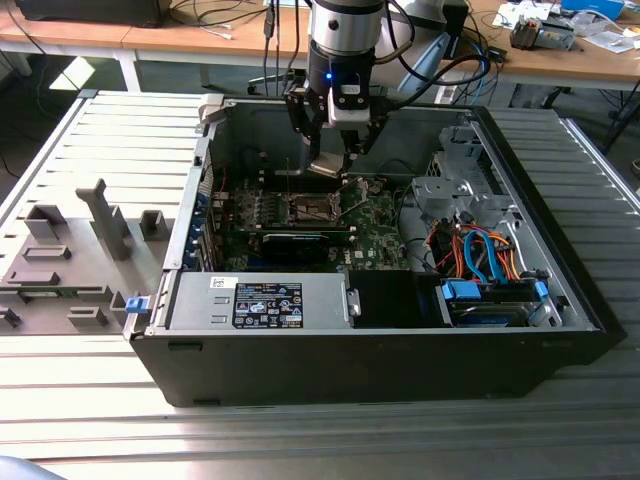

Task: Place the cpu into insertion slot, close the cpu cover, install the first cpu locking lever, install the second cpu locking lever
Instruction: 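Place the cpu into insertion slot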

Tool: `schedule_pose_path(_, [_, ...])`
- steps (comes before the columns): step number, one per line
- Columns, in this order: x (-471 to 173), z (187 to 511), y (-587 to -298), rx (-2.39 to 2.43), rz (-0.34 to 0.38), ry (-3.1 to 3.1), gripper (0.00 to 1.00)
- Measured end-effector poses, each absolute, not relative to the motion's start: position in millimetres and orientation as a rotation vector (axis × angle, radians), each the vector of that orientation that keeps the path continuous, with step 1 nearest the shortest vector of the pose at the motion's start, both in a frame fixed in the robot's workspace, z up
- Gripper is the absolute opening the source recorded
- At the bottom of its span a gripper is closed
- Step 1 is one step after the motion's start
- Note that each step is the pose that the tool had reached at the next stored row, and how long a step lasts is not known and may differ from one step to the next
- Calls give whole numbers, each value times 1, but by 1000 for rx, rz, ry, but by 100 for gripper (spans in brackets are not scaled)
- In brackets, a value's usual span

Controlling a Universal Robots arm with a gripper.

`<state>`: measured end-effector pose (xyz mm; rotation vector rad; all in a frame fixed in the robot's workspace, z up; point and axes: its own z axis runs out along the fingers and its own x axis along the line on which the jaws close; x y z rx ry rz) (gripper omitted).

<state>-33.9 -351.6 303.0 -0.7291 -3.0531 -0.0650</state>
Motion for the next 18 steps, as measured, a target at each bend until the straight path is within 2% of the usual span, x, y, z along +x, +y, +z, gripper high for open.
schedule_pose_path(18, [-34,303,-352,-742,-65,-3050,54])
